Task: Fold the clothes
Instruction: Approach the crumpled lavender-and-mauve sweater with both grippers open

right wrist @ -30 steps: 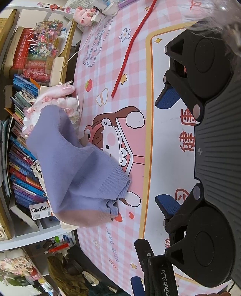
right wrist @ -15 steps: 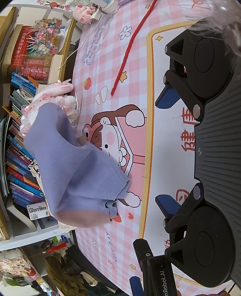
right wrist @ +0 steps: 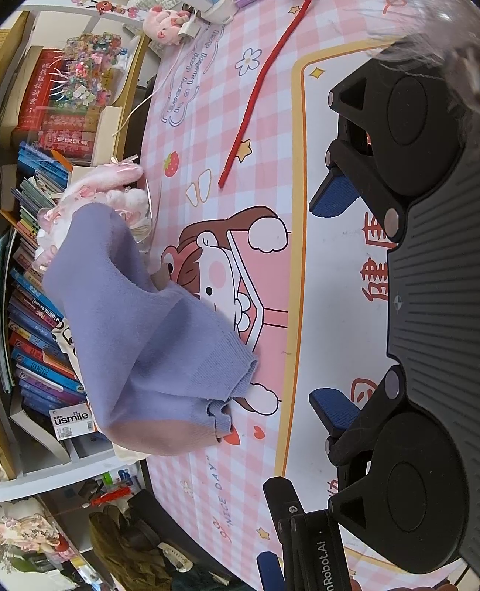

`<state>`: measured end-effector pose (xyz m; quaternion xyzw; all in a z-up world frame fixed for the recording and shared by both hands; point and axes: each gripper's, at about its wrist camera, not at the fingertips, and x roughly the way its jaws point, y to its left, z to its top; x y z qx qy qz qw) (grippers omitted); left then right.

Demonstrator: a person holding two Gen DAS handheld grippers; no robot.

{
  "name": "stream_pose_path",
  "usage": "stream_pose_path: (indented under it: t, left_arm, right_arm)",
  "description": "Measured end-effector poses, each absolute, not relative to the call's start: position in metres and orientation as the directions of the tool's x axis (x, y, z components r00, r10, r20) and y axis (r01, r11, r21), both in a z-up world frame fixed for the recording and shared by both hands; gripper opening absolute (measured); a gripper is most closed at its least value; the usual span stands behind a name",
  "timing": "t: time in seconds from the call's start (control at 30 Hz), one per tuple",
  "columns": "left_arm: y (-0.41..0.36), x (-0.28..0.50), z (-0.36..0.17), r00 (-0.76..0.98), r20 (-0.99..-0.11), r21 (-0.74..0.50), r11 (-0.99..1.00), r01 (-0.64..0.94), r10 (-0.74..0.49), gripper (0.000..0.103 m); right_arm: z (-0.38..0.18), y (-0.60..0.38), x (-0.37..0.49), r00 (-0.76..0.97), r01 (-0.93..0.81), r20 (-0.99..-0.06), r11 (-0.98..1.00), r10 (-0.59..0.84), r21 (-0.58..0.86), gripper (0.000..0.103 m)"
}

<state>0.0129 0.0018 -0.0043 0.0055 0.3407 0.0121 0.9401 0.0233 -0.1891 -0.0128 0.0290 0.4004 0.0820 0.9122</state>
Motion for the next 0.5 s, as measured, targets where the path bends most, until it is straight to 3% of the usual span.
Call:
stream_pose_path:
  t: [0.5]
  left_arm:
    - [0.0015,0.0141,-0.0050,0.764,-0.644,0.011,1.000,-0.023,0.025,0.103]
  right_arm:
    - [-0.0128,-0.1897,0.0250,0.658,-0.126,-0.732,0.984,0.177,0.125,0.100]
